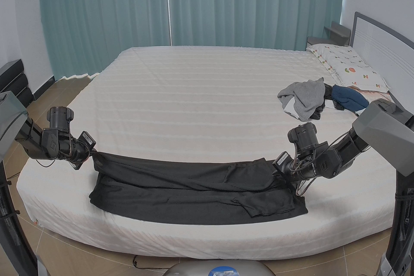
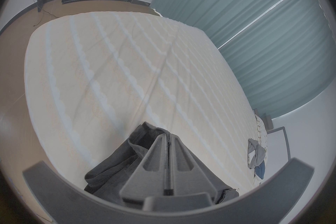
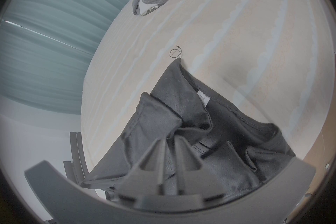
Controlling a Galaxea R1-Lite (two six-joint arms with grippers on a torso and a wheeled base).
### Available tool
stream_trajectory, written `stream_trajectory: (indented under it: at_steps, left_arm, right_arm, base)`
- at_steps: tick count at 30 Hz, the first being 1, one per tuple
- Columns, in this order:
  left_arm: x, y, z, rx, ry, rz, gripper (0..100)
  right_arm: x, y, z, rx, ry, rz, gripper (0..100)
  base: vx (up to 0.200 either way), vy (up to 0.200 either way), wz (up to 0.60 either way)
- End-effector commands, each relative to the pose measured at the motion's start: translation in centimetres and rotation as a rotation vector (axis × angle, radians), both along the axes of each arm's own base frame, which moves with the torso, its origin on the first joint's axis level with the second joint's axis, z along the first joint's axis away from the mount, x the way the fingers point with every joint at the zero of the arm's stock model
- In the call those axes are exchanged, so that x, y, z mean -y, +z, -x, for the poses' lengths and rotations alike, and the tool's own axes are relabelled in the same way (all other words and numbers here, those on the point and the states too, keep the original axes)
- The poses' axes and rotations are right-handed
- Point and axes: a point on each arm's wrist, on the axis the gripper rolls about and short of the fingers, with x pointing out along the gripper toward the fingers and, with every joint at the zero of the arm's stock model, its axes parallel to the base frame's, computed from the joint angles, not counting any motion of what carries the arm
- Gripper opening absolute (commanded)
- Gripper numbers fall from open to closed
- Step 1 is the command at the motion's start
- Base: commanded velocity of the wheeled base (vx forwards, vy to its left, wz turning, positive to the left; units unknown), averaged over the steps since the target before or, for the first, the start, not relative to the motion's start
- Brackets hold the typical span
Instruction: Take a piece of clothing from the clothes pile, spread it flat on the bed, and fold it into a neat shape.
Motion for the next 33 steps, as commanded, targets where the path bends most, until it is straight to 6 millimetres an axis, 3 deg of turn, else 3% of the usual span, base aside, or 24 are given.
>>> stream_trajectory:
  at_steps: [1, 6, 10, 16, 23, 27, 33]
  left_arm:
    - [0.0, 0.7, -1.5, 0.044, 0.002, -0.015, 0]
    - [-0.5, 1.8, -3.6, 0.122, 0.016, -0.024, 0]
    - [-1.1, 2.3, -3.6, 0.141, 0.048, 0.020, 0]
    - [-1.0, -0.8, -2.6, 0.068, 0.037, 0.021, 0]
    - [-0.8, -4.4, 0.7, 0.003, -0.080, -0.104, 0]
    - [-1.0, -4.4, 1.1, 0.002, -0.090, -0.130, 0]
    - [-1.2, -3.6, -0.1, 0.045, -0.082, -0.140, 0]
  right_arm:
    - [0.3, 2.4, -2.6, 0.074, -0.030, -0.027, 0]
    - [0.4, 4.6, -5.7, 0.209, -0.079, -0.051, 0]
    - [0.8, 4.2, -6.6, 0.240, -0.114, -0.037, 0]
    - [0.9, 2.1, -5.1, 0.163, -0.104, -0.006, 0]
    - [1.6, 0.7, -2.8, 0.087, -0.062, 0.047, 0]
    - [1.7, 0.7, -1.9, 0.086, -0.048, 0.050, 0]
    - [1.6, 1.5, -2.7, 0.158, -0.051, 0.028, 0]
  base:
    - [0.000, 0.000, 0.00]
    - [0.000, 0.000, 0.00]
    - [0.000, 0.000, 0.00]
    - [0.000, 0.000, 0.00]
    - [0.000, 0.000, 0.00]
    - [0.000, 0.000, 0.00]
    - [0.000, 0.000, 0.00]
